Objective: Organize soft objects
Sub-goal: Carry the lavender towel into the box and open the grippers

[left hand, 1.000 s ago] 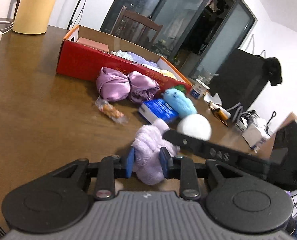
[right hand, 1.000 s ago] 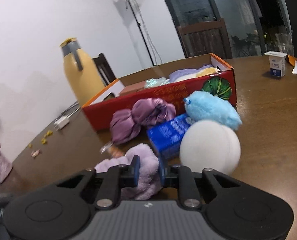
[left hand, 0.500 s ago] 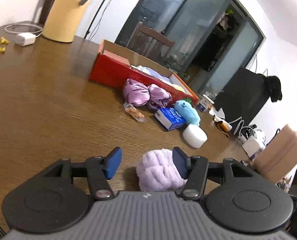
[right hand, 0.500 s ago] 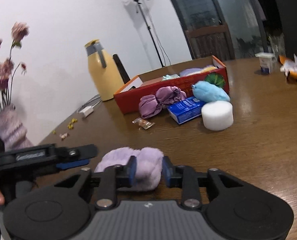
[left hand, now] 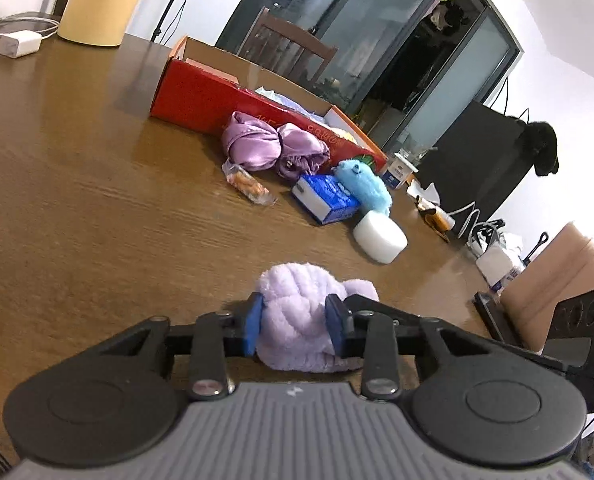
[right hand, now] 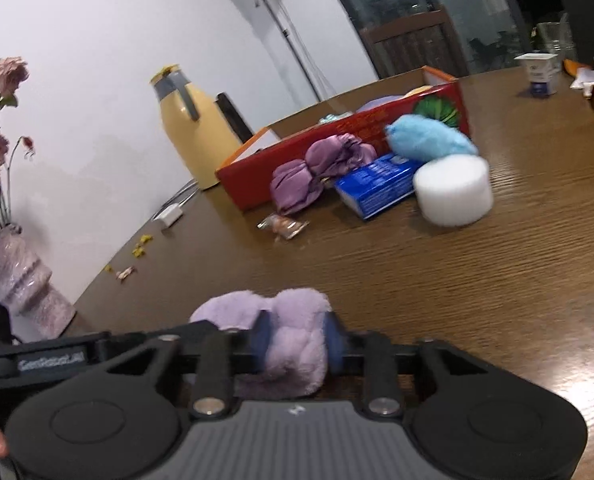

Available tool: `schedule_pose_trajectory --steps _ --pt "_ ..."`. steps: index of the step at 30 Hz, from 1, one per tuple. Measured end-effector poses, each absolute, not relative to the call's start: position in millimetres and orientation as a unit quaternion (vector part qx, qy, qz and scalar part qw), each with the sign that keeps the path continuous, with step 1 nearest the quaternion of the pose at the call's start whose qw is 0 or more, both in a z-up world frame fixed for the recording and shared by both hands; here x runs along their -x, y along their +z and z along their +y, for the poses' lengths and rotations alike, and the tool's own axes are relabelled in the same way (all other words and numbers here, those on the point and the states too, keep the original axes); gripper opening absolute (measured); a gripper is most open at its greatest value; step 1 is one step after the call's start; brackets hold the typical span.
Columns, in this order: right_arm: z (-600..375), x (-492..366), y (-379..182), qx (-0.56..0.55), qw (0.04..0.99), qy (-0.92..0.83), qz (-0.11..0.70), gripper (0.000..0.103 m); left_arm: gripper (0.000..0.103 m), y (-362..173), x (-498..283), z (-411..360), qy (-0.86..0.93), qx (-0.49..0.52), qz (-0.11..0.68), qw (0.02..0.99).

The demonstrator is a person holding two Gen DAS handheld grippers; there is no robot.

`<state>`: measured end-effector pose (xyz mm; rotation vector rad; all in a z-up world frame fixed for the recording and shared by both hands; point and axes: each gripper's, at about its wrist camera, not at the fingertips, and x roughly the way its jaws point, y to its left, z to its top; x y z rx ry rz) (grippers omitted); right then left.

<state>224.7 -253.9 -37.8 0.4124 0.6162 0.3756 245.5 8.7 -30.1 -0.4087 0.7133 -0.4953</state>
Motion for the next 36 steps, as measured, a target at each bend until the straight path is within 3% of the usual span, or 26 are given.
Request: schedule_pose_trajectory --steps 5,11,16,20,21,24,28,33,36 --pt "-251.2 -253.5 -2.8 -0.179 0.927 0.203 0.262 0.018 0.031 1.4 -277.6 10.8 -0.263 0.186 0.298 0.899" --pt "-238.9 -387.0 70.6 -0.122 0.940 0.238 0.215 0.018 0.031 69.3 -401.4 16.8 -0.257 0.144 0.245 0.924" --pt "-217.5 -540.5 66.7 -0.127 0.918 0.223 0.303 0.018 0.031 64.5 -534.6 10.7 -0.203 0.127 0.320 0.917" --pt "-206.5 -615.9 32.1 -0.154 0.888 0.197 0.387 0.018 0.035 40.0 -591.6 3.0 -0.137 0.094 0.359 0.918" --pt "-205.7 -627.2 23.0 -0.165 0.879 0.188 0.407 0.019 0.036 36.9 -595.4 2.4 -0.129 0.088 0.359 0.920" --pt "-199.1 -635.1 3.7 -0.160 0.871 0.165 0.433 0.022 0.057 35.2 -595.6 10.8 -0.141 0.090 0.340 0.925" --pt "-196.1 -628.8 16.6 -0.140 0.881 0.171 0.418 0.036 0.060 44.5 -582.9 16.7 -0.153 0.081 0.320 0.932" --pt "-209.7 -608.4 57.8 -0.122 0.897 0.171 0.388 0.037 0.069 76.6 -557.2 19.6 -0.146 0.054 0.297 0.942" --pt "-230.4 -576.2 94.2 -0.104 0.915 0.158 0.355 0.043 0.070 97.9 -532.7 23.8 -0.141 0.042 0.283 0.948"
